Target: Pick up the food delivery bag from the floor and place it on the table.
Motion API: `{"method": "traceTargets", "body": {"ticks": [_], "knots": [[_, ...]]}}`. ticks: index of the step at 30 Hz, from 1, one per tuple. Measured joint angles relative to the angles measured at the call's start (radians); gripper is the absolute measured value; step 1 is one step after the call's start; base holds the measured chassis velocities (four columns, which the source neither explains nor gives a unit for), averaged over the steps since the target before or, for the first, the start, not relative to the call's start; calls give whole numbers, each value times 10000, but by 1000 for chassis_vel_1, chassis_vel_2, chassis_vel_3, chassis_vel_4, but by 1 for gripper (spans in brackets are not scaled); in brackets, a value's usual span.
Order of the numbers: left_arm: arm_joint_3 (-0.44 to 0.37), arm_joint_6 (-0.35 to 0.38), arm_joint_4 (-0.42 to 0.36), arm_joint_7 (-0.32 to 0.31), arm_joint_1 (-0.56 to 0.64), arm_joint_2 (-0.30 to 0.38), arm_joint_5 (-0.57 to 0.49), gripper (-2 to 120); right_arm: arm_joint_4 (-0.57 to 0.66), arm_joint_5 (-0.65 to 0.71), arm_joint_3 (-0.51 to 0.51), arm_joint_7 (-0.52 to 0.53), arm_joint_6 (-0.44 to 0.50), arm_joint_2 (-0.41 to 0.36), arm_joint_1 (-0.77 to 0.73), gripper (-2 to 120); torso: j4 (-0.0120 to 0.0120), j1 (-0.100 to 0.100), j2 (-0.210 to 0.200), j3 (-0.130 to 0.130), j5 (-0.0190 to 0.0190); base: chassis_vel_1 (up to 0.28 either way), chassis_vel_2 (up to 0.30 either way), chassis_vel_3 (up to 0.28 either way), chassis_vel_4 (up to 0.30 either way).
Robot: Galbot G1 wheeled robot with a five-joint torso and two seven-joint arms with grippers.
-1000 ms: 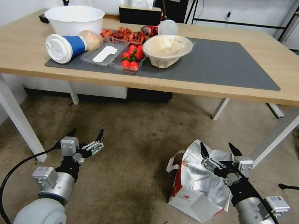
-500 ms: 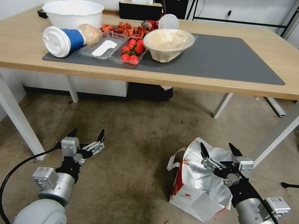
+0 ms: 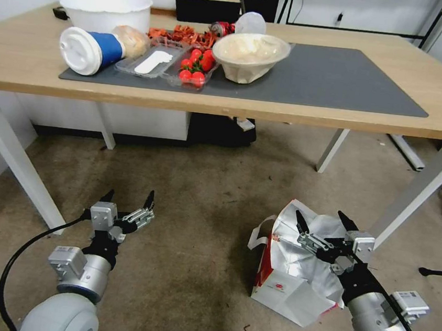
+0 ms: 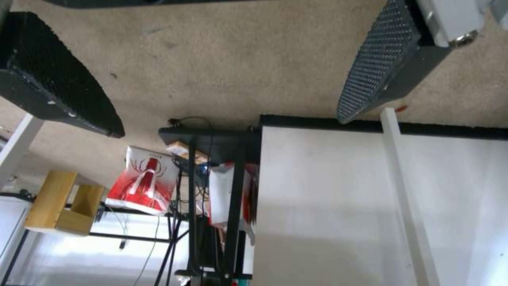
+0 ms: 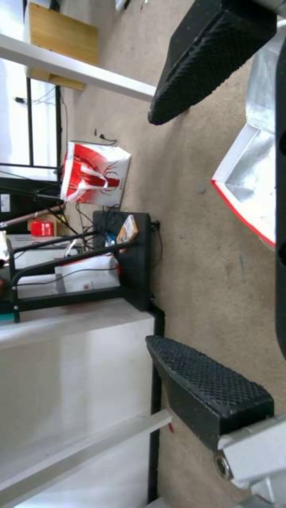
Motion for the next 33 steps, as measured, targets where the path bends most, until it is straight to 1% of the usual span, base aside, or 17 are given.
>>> {"method": "traceTargets", "body": {"ticks": [2,4,6,10,13,18,20,21,23,24,27,33], "knots": [[1,-1,26,0,-6,-1,0,100,-27,0,-7,0,0,0,7,100,0,-12,-113,-98,0,0,0,0,0],[1,-1,29,0,-8,-1,0,100,-33,-1,-12,1,0,3,8,100,0,-22,-153,-128,-1,0,0,0,0],[-1,-1,40,3,-11,1,-2,100,-46,-2,-27,1,0,8,17,100,0,-37,-274,-238,0,0,0,0,0],[-3,-1,45,10,-14,4,-4,100,-53,-1,-29,1,0,8,24,100,0,-41,-357,-314,-1,0,0,0,0],[-2,0,66,22,-48,6,-5,100,-59,-1,-26,1,-1,4,33,100,0,-78,-541,-463,0,0,0,0,0],[0,0,85,31,-70,15,-8,100,-59,-3,-18,1,-2,8,31,100,0,-97,-691,-591,-1,0,0,0,0],[0,0,97,41,-78,27,-10,100,-59,-12,-12,0,-2,23,22,100,0,-108,-808,-700,-1,0,0,0,0],[0,0,97,41,-78,27,-10,100,-59,-12,-12,0,-2,23,22,100,0,-108,-808,-700,-1,0,0,0,0],[0,2,99,47,-82,38,-13,100,-58,-25,-11,-3,-3,35,16,100,0,-109,-915,-808,0,0,0,0,0],[0,2,99,47,-82,38,-13,100,-58,-25,-11,-3,-3,35,16,100,0,-109,-915,-808,0,0,0,0,0],[-6,8,99,50,-80,51,-23,100,-56,-42,-11,-7,-2,52,16,100,0,-114,-1087,-966,-1,0,0,0,0],[-13,6,108,50,-79,76,-28,100,-55,-67,-19,-10,-3,56,18,100,0,-135,-1217,-998,0,0,0,0,0]]}}
